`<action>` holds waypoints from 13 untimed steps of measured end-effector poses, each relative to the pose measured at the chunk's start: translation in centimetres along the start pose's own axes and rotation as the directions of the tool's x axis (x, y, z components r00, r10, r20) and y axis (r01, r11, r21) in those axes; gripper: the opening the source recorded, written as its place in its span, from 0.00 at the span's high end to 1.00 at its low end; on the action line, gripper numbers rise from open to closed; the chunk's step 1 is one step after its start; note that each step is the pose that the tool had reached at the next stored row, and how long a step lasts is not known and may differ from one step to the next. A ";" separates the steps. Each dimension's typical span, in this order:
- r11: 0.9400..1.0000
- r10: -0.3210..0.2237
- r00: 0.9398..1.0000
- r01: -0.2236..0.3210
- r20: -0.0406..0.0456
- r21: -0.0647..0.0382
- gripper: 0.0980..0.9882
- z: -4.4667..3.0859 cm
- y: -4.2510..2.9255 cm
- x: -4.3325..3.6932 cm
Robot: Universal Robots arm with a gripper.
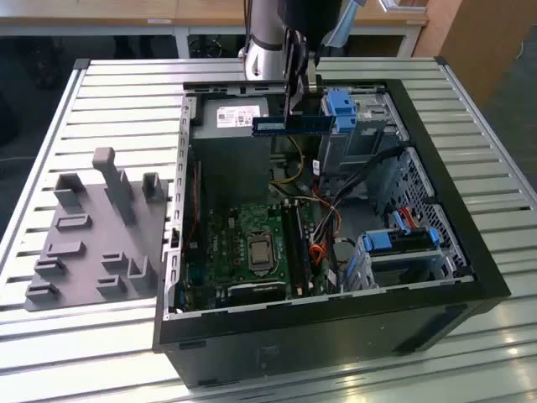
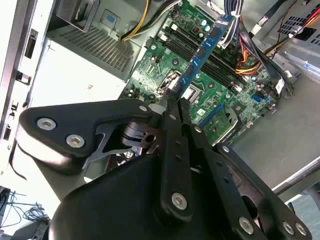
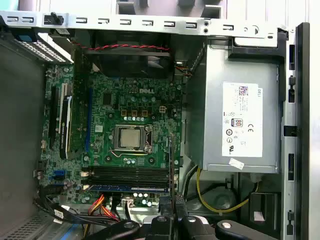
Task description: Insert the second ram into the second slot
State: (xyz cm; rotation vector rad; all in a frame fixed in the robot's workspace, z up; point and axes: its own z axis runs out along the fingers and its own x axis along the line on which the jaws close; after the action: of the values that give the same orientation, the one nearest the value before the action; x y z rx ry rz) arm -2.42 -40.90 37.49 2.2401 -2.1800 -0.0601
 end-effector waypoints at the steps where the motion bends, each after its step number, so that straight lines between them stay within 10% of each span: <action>1: 1.000 0.000 1.000 0.000 0.000 0.000 0.96 0.00 0.00 0.00; 3: 1.000 0.001 1.000 -0.001 -0.024 -0.001 0.96 -0.01 0.02 0.51; 13: 1.000 0.001 0.999 -0.001 -0.035 -0.001 0.96 -0.01 0.02 0.68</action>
State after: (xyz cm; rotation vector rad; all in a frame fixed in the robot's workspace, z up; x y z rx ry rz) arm -2.42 -41.58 37.49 2.2214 -2.1634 -0.0211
